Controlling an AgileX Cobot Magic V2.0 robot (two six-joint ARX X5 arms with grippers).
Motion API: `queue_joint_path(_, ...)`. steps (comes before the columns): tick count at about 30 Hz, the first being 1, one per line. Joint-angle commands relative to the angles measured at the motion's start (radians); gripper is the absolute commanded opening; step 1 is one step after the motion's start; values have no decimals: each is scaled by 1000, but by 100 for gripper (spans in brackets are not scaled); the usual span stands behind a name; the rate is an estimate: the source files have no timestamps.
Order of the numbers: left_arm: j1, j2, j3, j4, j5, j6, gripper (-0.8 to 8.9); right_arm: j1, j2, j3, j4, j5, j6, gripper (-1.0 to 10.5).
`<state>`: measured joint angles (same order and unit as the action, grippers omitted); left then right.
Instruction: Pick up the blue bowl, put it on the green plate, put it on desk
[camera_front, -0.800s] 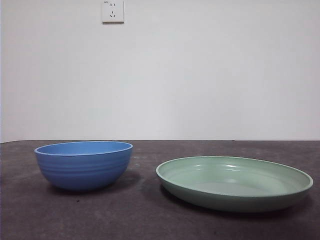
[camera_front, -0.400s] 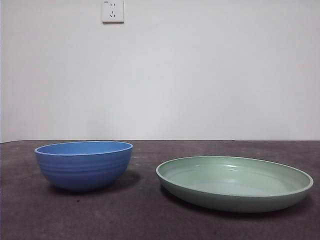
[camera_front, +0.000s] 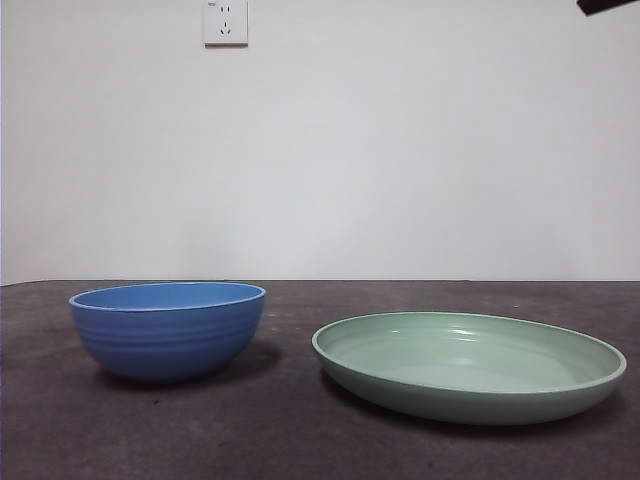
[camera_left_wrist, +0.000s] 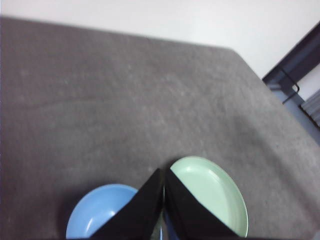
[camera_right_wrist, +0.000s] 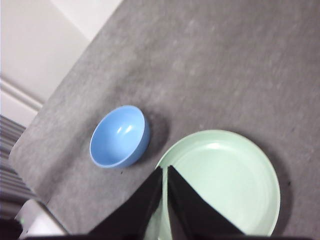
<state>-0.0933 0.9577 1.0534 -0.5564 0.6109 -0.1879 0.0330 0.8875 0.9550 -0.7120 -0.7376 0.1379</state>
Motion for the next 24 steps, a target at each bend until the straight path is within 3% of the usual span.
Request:
queue_joint_path(1, -7, 23, 23, -21, 12, 43, 9, 4, 2, 16, -5, -5, -19, 11)
queue_joint_path(7, -13, 43, 23, -73, 11, 87, 11, 4, 0, 16, -6, 8, -19, 11)
queue_joint_path(12, -13, 43, 23, -76, 11, 91, 90, 4, 0, 16, -6, 27, -19, 18)
queue_joint_path(14, -13, 43, 23, -76, 11, 91, 217, 4, 0, 16, -7, 62, -19, 124)
queue_joint_path(18, -14, 43, 23, -76, 11, 91, 490, 4, 0, 16, -6, 108, -19, 462)
queue_joint_path(20, -14, 43, 23, -75, 11, 91, 528, 4, 0, 16, -6, 116, -19, 536)
queue_joint_path(24, -14, 43, 23, -73, 11, 97, 531, 4, 0, 16, -6, 117, -19, 548)
